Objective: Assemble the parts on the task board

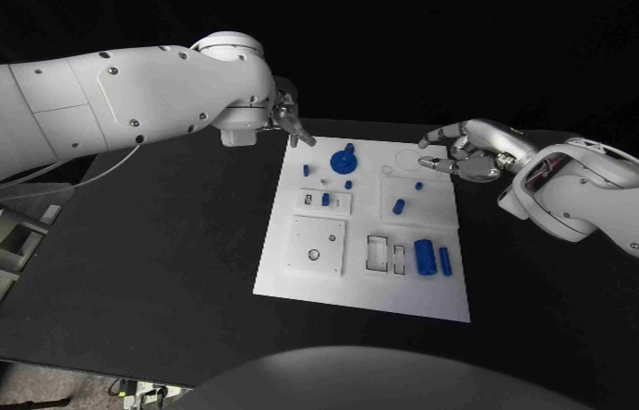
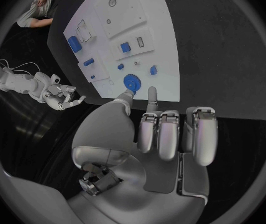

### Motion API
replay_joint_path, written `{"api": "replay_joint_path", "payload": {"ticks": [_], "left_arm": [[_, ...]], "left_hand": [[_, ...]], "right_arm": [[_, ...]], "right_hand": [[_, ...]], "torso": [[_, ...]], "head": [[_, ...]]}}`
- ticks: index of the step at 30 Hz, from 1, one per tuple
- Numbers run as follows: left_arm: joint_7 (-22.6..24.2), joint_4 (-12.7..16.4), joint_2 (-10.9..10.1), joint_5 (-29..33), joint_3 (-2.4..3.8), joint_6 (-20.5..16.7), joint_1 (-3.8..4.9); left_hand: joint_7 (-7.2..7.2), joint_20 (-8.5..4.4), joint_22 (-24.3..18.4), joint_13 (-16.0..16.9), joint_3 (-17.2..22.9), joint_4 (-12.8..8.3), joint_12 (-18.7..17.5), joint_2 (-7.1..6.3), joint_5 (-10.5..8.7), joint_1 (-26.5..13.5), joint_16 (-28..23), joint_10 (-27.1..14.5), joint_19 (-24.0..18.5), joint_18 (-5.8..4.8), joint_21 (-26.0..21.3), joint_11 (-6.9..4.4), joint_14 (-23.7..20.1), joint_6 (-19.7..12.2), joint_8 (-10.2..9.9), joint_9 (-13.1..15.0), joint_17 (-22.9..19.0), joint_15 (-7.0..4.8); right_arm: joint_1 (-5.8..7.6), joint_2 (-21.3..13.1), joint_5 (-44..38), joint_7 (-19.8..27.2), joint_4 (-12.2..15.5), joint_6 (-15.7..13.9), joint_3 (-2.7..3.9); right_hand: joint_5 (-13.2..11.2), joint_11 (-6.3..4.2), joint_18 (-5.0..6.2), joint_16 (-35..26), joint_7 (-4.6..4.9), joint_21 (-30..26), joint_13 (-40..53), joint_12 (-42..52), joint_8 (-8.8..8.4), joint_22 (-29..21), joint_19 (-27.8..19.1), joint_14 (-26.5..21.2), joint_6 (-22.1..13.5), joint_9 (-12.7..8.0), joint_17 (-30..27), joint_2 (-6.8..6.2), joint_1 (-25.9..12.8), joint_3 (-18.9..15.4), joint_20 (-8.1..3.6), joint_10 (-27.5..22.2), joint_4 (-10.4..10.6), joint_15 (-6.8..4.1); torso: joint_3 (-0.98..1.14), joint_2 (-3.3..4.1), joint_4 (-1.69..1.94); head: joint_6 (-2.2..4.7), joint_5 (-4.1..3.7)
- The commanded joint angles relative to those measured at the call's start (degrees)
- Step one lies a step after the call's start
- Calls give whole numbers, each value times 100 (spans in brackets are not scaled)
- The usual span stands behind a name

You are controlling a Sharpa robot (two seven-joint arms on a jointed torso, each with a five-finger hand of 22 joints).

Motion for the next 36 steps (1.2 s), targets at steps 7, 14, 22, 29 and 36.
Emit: {"api": "replay_joint_path", "payload": {"ticks": [7,14,22,29,36], "left_arm": [[30,-838,614,-147,-2,622,-227],[28,-1139,856,-435,8,545,-362],[12,-1383,979,-710,14,447,-467],[-3,-1477,1056,-828,15,492,-519],[-6,-1529,1090,-753,18,489,-576]], "left_hand": [[-20,-44,1509,1506,-19,47,1,-20,93,68,14,596,596,-86,13,-44,603,52,0,-39,1506,-36],[-15,-41,1509,1506,-54,108,1,-35,120,18,14,596,596,-86,13,-37,603,76,-23,-64,1506,-30],[-4,-34,1509,1506,-91,173,1,-47,146,-35,14,596,596,-86,13,-26,603,78,-81,-102,1506,-20],[0,-27,1509,1506,-110,191,1,-58,138,-47,14,596,596,-86,13,-20,603,93,-90,-92,1506,-13],[-3,-24,1509,1506,-117,203,1,-55,132,-55,14,596,596,-86,13,-20,603,115,-81,-76,1506,-10]], "right_arm": [[-3,6,-32,7,33,109,0],[-3,-14,-32,3,52,117,0],[-3,2,-32,25,45,113,0],[-3,13,-32,34,42,117,0],[-3,27,-32,29,34,128,0]], "right_hand": [[9,45,54,20,-14,33,1491,15,-13,1212,45,598,37,7,1508,3,19,-4,7,592,2,24],[22,41,53,20,-19,40,1491,15,-12,1215,52,598,48,8,1508,6,29,1,6,592,-1,23],[33,39,51,20,-21,46,1491,15,-12,1217,57,598,56,8,1508,9,42,8,6,592,-7,21],[33,39,51,20,-21,46,1491,15,-12,1217,57,598,56,8,1508,9,42,8,6,592,-7,21],[33,39,51,20,-21,46,1491,15,-12,1217,57,598,56,8,1508,9,42,8,6,592,-7,21]], "torso": [[4,-1,-3],[4,-7,1],[5,-13,8],[2,-5,6],[6,-8,3]], "head": [[0,-7],[0,-6],[0,-23],[0,-3],[0,-6]]}}
